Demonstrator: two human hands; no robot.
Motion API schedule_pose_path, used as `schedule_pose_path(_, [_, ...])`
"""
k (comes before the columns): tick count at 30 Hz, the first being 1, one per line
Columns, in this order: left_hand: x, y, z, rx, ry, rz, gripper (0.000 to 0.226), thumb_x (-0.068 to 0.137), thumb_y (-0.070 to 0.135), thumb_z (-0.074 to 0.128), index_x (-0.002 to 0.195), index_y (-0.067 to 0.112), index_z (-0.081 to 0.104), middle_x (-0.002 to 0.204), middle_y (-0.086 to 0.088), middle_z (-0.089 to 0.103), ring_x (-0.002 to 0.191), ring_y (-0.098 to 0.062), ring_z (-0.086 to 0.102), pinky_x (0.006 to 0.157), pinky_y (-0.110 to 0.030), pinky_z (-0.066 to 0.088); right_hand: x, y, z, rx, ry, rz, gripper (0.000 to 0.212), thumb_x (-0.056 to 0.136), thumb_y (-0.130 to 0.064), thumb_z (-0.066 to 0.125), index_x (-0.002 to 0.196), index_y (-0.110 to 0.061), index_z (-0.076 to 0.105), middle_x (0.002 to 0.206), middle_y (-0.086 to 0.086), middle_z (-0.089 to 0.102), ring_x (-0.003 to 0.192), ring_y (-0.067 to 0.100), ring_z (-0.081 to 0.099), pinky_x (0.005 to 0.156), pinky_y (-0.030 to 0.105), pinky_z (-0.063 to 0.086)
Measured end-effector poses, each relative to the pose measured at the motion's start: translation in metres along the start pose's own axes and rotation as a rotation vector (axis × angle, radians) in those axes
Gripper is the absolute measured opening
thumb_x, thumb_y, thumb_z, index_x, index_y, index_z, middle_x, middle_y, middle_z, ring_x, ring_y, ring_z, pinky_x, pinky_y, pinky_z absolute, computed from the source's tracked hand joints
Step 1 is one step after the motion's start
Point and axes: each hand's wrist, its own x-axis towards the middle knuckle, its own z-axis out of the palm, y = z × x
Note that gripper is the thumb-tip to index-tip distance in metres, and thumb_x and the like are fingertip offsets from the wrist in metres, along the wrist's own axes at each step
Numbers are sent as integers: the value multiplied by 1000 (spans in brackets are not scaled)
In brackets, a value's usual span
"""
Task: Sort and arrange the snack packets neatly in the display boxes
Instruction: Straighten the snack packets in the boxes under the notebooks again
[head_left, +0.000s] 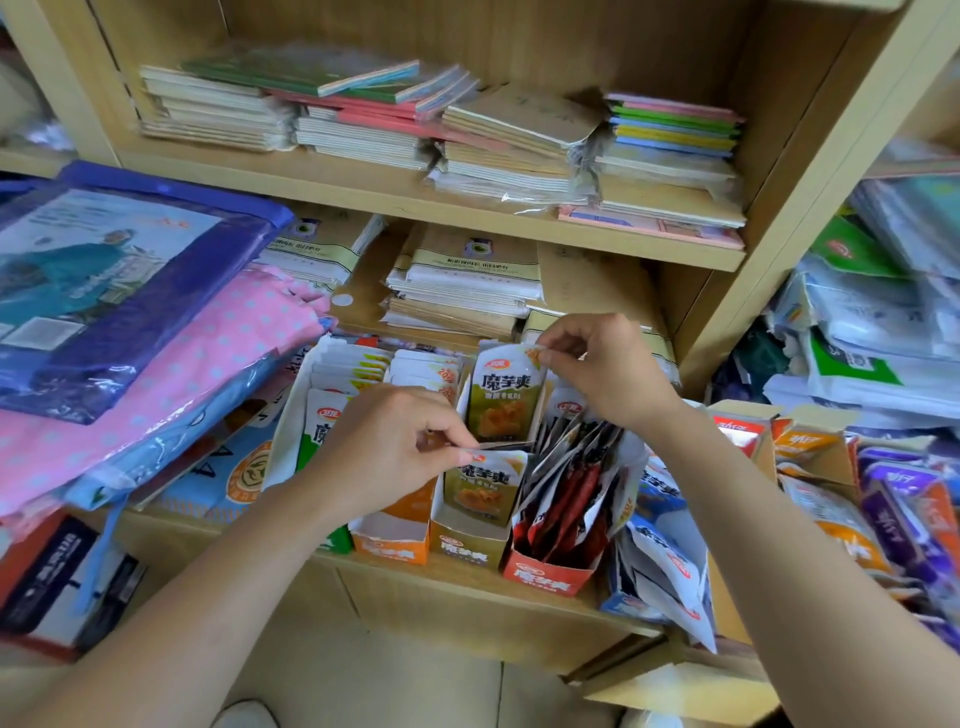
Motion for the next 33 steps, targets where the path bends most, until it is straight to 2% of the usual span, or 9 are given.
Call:
schedule_pose_path(5, [-5, 1, -2, 86, 37, 45, 9, 82, 25, 81, 87, 34, 79, 79, 25, 67, 80, -3, 65, 66, -31, 57, 1, -1, 5, 32, 141, 36, 17, 90, -3, 69, 81, -18, 70, 68, 0, 70, 64, 19, 68, 63, 30, 55])
schedule_pose_path(8, [0, 3, 3, 146, 101, 79, 6, 86, 22, 78, 87, 28, 75, 81, 20, 65, 76, -4, 62, 66, -33, 56, 2, -2, 11, -69, 161, 1, 14, 87, -1, 69, 87, -11, 78, 74, 1, 72, 66, 18, 68, 68, 34, 59])
schedule_pose_path(14, [24, -2, 19, 256, 268, 107, 9, 86, 14, 77, 87, 20, 72, 83, 13, 63, 80, -8, 55, 66, -26, 47, 2, 1, 5, -18, 37, -1, 20, 90, -2, 68, 103, -13, 78, 92, -2, 75, 78, 9, 69, 78, 20, 57])
schedule_pose_path(17, [35, -5, 28, 347, 378, 114, 10, 83, 16, 79, 92, 18, 73, 91, 7, 67, 88, -17, 56, 67, -32, 49, 0, 3, 0, 46, -31, -1, 21, 92, -4, 66, 104, -18, 78, 99, -10, 75, 82, 3, 68, 74, 15, 52])
schedule_pose_path(20, [43, -8, 37, 489, 415, 37, 33, 80, 31, 82, 110, 20, 70, 103, 0, 63, 96, -23, 55, 71, -35, 51, -5, -1, -1, 89, -89, 22, 18, 90, -14, 73, 106, -19, 76, 86, -20, 70, 68, 2, 62, 63, 13, 43])
schedule_pose_path(25, [45, -14, 41, 534, 386, -118, 56, 79, 50, 79, 124, 20, 65, 111, -2, 63, 104, -26, 51, 81, -38, 47, -5, -7, 5, -151, -118, -43, 51, 79, -26, 84, 126, -21, 65, 106, -10, 63, 73, 3, 54, 63, 4, 37])
schedule_pose_path(27, [42, -16, 38, 540, 378, -96, 54, 80, 52, 76, 123, 20, 68, 112, 0, 66, 105, -26, 52, 81, -40, 48, -6, -8, 11, -229, -57, -93, 54, 76, -25, 85, 126, -19, 66, 102, -5, 67, 76, 9, 51, 67, 9, 36])
schedule_pose_path(30, [35, -20, 34, 512, 377, -66, 45, 83, 47, 75, 117, 19, 73, 113, 3, 69, 107, -25, 53, 86, -42, 47, -5, -10, 15, -345, 4, -119, 44, 76, -28, 85, 118, -24, 71, 102, -6, 72, 100, 22, 50, 86, 39, 38])
schedule_pose_path(33, [30, -22, 32, 485, 383, -38, 31, 84, 37, 77, 106, 16, 77, 115, 5, 70, 111, -24, 53, 92, -43, 46, -1, -11, 15, -273, -42, -164, 31, 77, -23, 84, 107, -24, 75, 103, -7, 74, 100, 20, 61, 91, 47, 45])
